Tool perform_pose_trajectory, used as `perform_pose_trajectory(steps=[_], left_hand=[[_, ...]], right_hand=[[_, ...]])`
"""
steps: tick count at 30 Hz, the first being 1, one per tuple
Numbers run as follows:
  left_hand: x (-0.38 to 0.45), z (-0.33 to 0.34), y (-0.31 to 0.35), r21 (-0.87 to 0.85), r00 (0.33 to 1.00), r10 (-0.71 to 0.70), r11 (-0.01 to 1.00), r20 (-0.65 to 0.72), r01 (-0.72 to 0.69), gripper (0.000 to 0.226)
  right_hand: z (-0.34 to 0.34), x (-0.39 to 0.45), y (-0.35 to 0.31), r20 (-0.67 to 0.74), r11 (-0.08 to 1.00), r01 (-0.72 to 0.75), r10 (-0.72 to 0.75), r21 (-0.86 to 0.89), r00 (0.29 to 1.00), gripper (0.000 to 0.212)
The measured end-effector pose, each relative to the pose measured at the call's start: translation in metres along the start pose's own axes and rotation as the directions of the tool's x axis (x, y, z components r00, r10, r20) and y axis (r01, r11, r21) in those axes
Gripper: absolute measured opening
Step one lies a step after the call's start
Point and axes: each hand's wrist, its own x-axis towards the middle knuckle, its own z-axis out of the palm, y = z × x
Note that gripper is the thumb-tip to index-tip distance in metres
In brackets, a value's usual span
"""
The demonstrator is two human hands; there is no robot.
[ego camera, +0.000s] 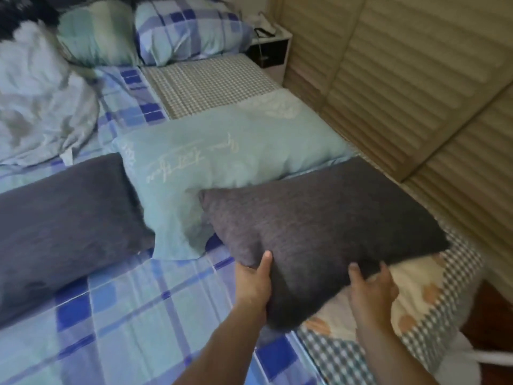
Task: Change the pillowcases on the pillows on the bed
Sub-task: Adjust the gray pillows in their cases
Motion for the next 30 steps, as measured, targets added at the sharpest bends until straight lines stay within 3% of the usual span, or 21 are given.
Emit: perform_pose_trajectory(steps=[2,4,5,7,9,11,13,15,18,20,22,24,26,28,30], left_hand=[[-0.019,0.008,0.032,-0.124,0.998,0.066,0.990,-0.002,-0.065,0.054],[-0.040,-0.010,0.078,-0.247,0.995,0.084,0.967,0.056,-0.067,0.034],[-0.053,-0.028,0.102,-0.267,0.991,0.086,0.962,0.103,-0.055,0.031],[-0.080,-0.080,0.154,-0.222,0.982,0.128,0.970,0.142,-0.094,0.033],[-0.105,-0.140,0.200,-0.164,0.974,0.201,0.969,0.100,-0.183,0.035],[-0.121,-0.211,0.238,-0.134,0.972,0.236,0.963,0.011,-0.233,0.036],[-0.128,-0.287,0.267,-0.103,0.960,0.266,0.956,-0.084,-0.274,0.038],[-0.125,-0.366,0.283,-0.101,0.921,0.337,0.927,-0.195,-0.361,0.039],[-0.094,-0.481,0.291,0.015,0.831,0.427,0.892,-0.356,-0.452,0.057],[-0.060,-0.543,0.283,0.277,0.742,0.422,0.906,-0.521,-0.320,0.085],[-0.026,-0.574,0.256,0.520,0.692,0.393,0.854,-0.605,-0.030,0.081],[0.006,-0.578,0.211,0.737,0.788,0.377,0.662,-0.486,0.138,0.071],[0.031,-0.573,0.163,0.845,0.875,0.323,0.510,-0.360,0.159,0.077],[0.045,-0.568,0.134,0.873,0.891,0.314,0.462,-0.329,0.159,0.081],[0.044,-0.566,0.127,0.888,0.894,0.307,0.422,-0.328,0.181,0.082]], right_hand=[[-0.018,0.020,-0.016,0.032,0.991,-0.073,0.070,0.116,0.997,0.109],[-0.035,0.022,-0.048,0.073,0.898,-0.199,0.186,0.391,0.980,0.104],[-0.038,0.017,-0.065,0.120,0.795,-0.292,0.270,0.532,0.955,0.099],[-0.035,-0.017,-0.099,0.209,0.655,-0.388,0.336,0.649,0.918,0.098],[-0.015,-0.065,-0.126,0.244,0.630,-0.368,0.278,0.684,0.929,0.093],[0.017,-0.119,-0.158,0.228,0.666,-0.248,0.120,0.703,0.966,0.089],[0.051,-0.174,-0.201,0.182,0.745,-0.056,-0.089,0.665,0.979,0.089],[0.093,-0.226,-0.237,0.181,0.786,0.122,-0.286,0.606,0.941,0.089],[0.173,-0.288,-0.259,0.242,0.799,0.247,-0.434,0.548,0.868,0.089],[0.233,-0.318,-0.252,0.324,0.834,0.228,-0.426,0.502,0.845,0.090],[0.292,-0.337,-0.231,0.452,0.913,0.172,-0.339,0.370,0.825,0.091],[0.337,-0.352,-0.208,0.531,0.971,0.156,-0.231,0.182,0.815,0.093],[0.363,-0.360,-0.191,0.503,0.976,0.204,-0.215,0.078,0.837,0.094],[0.375,-0.354,-0.183,0.433,0.966,0.259,-0.226,-0.018,0.873,0.095],[0.374,-0.344,-0.180,0.420,0.971,0.218,-0.160,-0.094,0.893,0.095]])
